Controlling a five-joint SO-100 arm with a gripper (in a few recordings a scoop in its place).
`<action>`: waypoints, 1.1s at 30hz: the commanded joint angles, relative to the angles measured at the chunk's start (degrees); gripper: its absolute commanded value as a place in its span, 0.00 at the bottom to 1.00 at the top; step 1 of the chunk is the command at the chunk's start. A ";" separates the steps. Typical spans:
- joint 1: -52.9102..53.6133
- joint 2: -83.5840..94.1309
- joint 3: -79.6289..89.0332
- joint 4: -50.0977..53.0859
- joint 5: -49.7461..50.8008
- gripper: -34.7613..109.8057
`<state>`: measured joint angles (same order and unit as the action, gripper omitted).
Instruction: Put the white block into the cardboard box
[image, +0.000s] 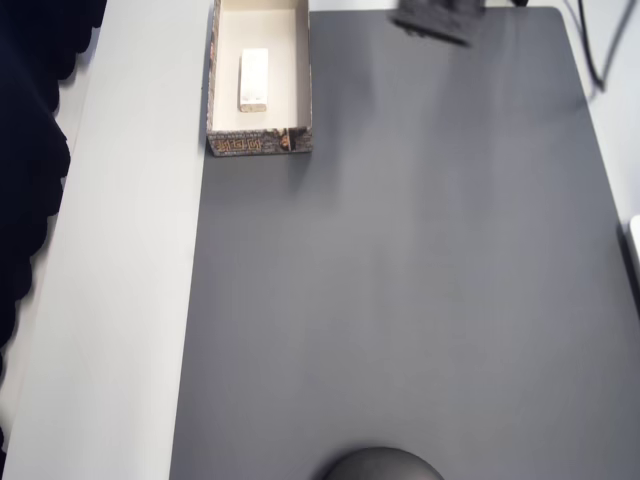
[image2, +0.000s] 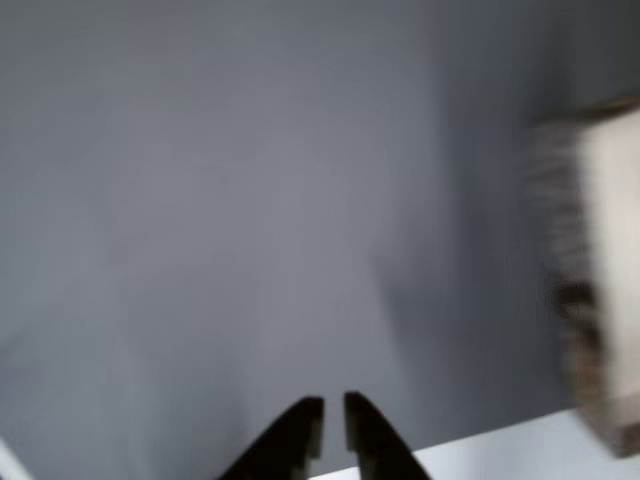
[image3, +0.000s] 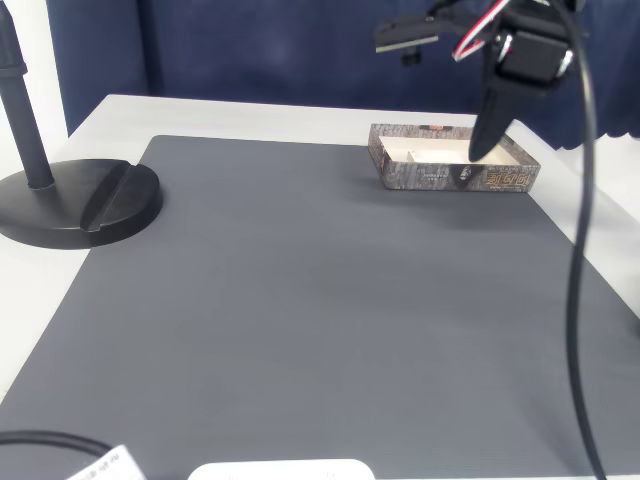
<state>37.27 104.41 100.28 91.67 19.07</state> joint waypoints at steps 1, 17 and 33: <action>-6.77 8.44 5.36 -0.97 -4.92 0.23; -26.46 21.80 21.01 -9.58 -11.25 0.23; -32.34 47.46 47.46 -22.06 -18.02 0.23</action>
<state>5.54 147.92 144.23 74.53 0.09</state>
